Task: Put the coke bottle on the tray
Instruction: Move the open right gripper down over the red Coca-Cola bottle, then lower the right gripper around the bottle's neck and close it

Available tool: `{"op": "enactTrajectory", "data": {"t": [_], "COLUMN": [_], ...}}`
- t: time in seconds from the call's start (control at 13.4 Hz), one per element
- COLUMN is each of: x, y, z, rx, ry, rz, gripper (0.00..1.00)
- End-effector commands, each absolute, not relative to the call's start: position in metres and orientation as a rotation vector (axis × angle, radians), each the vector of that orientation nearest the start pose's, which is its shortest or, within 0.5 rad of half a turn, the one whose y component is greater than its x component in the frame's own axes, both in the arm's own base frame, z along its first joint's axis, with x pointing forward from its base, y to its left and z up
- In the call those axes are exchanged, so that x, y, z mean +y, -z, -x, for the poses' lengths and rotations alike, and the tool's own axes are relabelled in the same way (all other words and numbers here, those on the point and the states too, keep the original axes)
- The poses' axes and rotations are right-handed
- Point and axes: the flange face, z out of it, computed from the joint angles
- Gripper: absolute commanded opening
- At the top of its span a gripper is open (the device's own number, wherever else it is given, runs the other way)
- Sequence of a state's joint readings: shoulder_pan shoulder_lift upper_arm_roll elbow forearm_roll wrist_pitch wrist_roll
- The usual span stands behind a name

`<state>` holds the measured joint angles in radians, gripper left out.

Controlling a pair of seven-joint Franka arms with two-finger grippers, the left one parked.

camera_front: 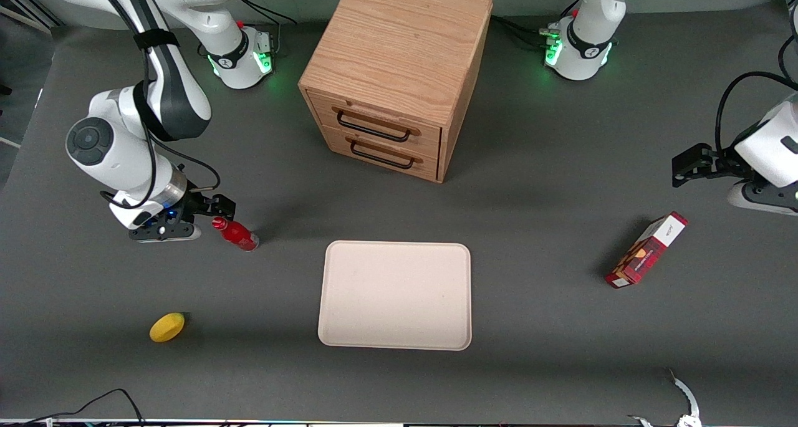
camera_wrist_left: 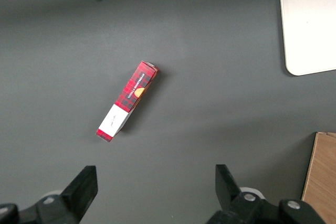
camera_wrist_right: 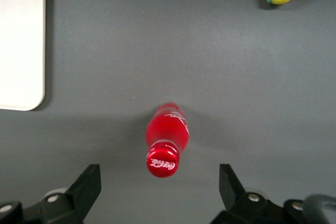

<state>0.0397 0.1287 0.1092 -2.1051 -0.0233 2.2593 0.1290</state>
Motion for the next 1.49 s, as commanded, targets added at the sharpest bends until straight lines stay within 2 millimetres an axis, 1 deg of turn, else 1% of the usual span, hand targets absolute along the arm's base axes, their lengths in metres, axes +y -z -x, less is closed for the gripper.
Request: {"op": "enactTrajectory", "data": {"t": [0.0, 0.07, 0.22, 0.6, 0.74, 0.89, 0.97, 1.04, 1.12, 1.19, 1.27, 1.34, 1.41], "x": [0.077, 0.077, 0.071, 0.073, 0.074, 0.074, 0.073, 0.075, 0.075, 0.075, 0.076, 0.077, 0.078], "y": [-0.354, -0.347, -0.338, -0.327, -0.326, -0.325, -0.325, -0.325, -0.324, -0.328, -0.329, -0.329, -0.329], "z": [-0.547, -0.548, -0.551, -0.557, -0.558, -0.558, -0.558, -0.558, -0.558, -0.561, -0.561, -0.561, -0.561], "rx": [-0.109, -0.106, -0.125, -0.138, -0.141, -0.143, -0.138, -0.143, -0.143, -0.143, -0.143, -0.143, -0.145], "ry": [0.072, 0.055, 0.052, 0.035, 0.033, 0.03, 0.03, 0.03, 0.028, 0.037, 0.038, 0.038, 0.038], "rz": [3.151, 3.151, 3.15, 3.147, 3.147, 3.147, 3.147, 3.146, 3.146, 3.146, 3.146, 3.146, 3.146], "gripper": [1.0, 1.0, 0.99, 0.94, 0.87, 0.78, 0.72, 0.6, 0.47, 0.28, 0.12, 0.0, 0.0]}}
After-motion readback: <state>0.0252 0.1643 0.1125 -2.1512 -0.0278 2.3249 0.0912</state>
